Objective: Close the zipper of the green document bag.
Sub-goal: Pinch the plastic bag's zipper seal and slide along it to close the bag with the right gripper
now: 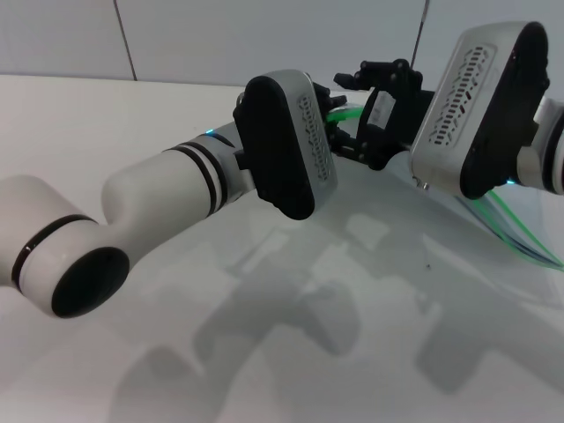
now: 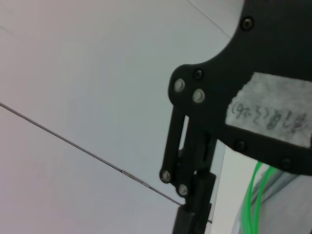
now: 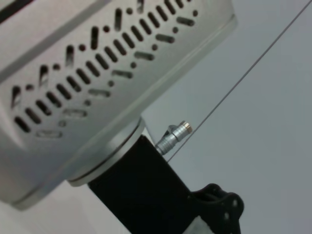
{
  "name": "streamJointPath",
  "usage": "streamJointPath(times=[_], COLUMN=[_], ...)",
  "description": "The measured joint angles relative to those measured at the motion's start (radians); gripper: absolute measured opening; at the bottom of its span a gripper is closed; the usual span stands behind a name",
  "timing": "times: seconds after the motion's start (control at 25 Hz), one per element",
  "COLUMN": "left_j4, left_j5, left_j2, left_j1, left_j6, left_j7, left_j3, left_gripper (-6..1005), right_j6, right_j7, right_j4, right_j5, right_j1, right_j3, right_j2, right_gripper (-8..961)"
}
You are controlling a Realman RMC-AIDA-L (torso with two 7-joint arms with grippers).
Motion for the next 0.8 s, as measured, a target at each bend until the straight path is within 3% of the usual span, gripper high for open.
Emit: streamJointPath(times=[0.8], left_j4=[0.02], left_j5=[0.002], left_j2=[0.003], left_j1=[0.01], left_j6=[-0.009], left_j7=[0.015], left_j3=[0.0], left_gripper=[53], right_j6=[-0.051], right_j7=[-0.004], right_j4=[0.05], right_j5=[-0.034], right_j1=[0.011], right_j3=[-0.032], right_j2=[-0.001], right_gripper=[588])
